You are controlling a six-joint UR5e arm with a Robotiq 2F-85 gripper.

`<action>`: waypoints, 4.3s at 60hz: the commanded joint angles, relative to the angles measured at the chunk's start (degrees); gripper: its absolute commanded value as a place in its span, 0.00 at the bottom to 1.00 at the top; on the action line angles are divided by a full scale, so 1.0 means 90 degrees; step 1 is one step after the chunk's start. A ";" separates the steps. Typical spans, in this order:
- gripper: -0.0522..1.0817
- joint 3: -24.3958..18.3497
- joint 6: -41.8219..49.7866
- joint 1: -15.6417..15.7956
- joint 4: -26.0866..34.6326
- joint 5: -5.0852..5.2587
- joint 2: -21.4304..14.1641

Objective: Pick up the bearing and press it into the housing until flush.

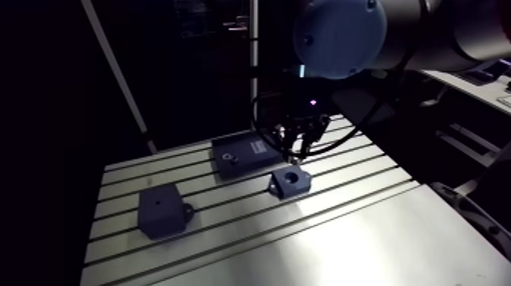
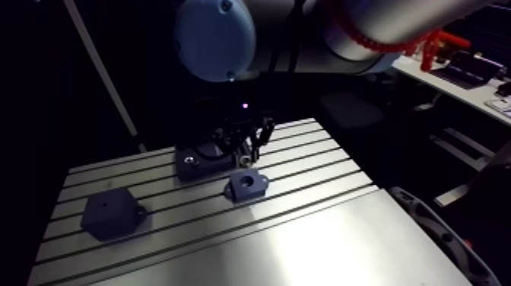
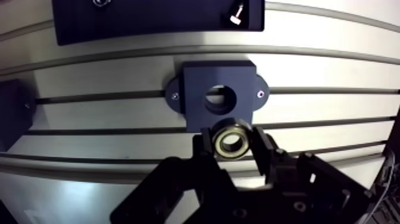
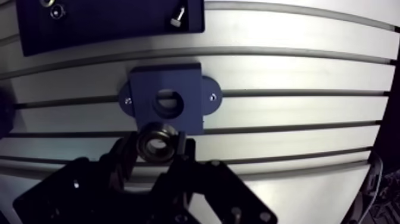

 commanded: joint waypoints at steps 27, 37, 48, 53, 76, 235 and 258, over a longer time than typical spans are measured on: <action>0.71 0.0454 -0.0182 -0.0061 -0.0873 0.0056 0.0116; 0.71 0.0501 -0.0173 -0.0051 -0.0910 0.0046 0.0184; 0.71 0.0503 -0.0182 -0.0051 -0.1067 0.0037 0.0329; 0.71 0.0503 -0.0164 -0.0051 -0.1079 0.0037 0.0368; 0.71 0.0503 -0.0124 -0.0043 -0.1089 0.0036 0.0468; 0.71 0.0396 -0.0124 0.0017 -0.1079 0.0007 0.0656; 0.71 0.0396 -0.0142 0.0017 -0.1079 -0.0003 0.0694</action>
